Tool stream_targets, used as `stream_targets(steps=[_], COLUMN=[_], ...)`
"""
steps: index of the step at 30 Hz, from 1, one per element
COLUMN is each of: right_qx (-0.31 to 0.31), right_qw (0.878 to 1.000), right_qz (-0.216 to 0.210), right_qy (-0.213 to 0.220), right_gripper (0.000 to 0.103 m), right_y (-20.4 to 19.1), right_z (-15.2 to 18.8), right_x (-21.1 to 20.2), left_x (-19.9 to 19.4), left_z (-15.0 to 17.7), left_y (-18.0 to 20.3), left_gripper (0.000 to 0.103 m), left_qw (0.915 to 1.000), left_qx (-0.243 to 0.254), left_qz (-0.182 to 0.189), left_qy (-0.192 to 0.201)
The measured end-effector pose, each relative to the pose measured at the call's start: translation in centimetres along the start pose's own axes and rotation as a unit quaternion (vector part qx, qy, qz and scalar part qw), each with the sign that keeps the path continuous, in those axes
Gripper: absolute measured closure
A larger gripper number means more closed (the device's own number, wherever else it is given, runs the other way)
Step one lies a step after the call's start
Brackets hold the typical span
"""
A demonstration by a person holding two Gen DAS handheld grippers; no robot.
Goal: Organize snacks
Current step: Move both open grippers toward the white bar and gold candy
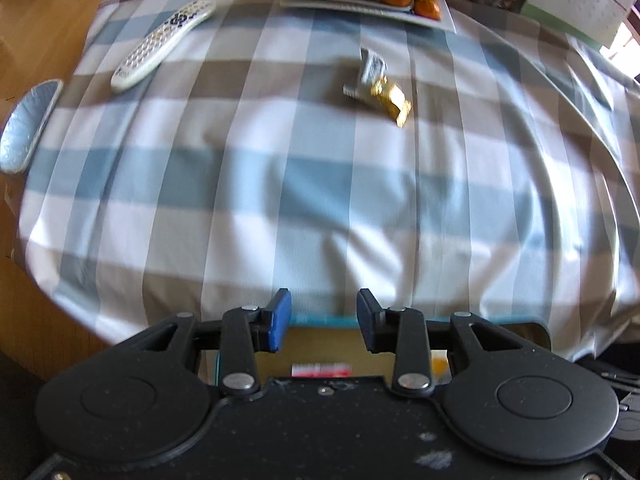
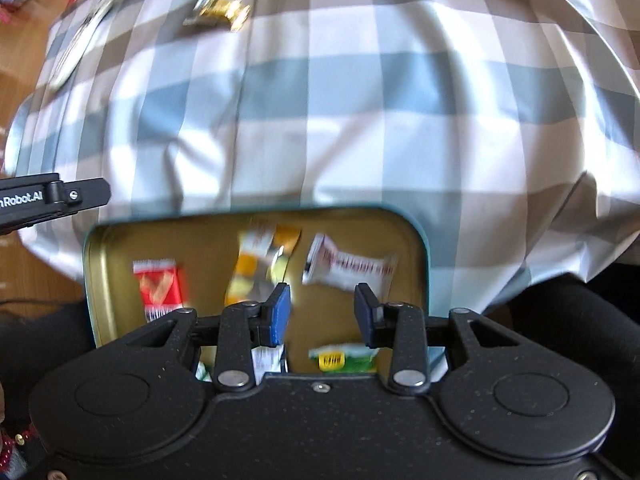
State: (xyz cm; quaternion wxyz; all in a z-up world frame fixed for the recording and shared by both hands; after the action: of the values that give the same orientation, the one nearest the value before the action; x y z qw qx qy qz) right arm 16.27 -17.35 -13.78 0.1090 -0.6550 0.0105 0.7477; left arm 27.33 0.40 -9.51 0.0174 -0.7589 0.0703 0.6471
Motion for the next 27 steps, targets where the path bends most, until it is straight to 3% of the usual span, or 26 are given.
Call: stream_targets(steps=[8, 13, 16, 21, 27], right_qx=[0.029, 0.042, 0.049, 0.045, 0.063], right_qw=[1.000, 0.999, 0.999, 0.998, 0.994], right_qz=[0.008, 0.017, 0.016, 0.015, 0.024], right_qy=[0.007, 0.007, 0.009, 0.037, 0.092], right_gripper=[0.057, 0.057, 0.057, 0.058, 0.058], right_y=[0.5, 0.2, -0.7, -3.1, -5.0], right_z=[-4.3, -6.9, -8.9, -13.1, -19.2], right_x=[0.4, 1.0, 1.4, 1.5, 1.4], left_x=[2.5, 5.4, 6.1, 5.6, 5.5], left_z=[-5.6, -6.6, -6.4, -6.7, -6.8], left_y=[-1.7, -4.7, -5.9, -6.9, -6.2], left_gripper=[0.067, 0.068, 0.069, 0.069, 0.069], left_qw=[0.9987, 0.9943, 0.9907, 0.9863, 0.9859], left_qx=[-0.045, -0.091, -0.123, -0.157, -0.157], left_qz=[-0.024, -0.048, -0.029, -0.008, 0.003], left_qy=[-0.001, -0.029, -0.050, -0.051, -0.058])
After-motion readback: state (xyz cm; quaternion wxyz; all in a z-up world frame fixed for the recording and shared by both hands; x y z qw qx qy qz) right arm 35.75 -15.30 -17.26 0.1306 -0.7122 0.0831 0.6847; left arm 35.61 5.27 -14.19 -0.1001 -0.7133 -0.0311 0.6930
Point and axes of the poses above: each gripper's, at about its wrist camera, not at the fingertips, and x roughly the way its jaws point, y to its right, z to its underside, the point moved 10 cm from there along x, roughly the way its jaws point, and after that the axes turned 5 degrees about -y, right-handed, at the moved point
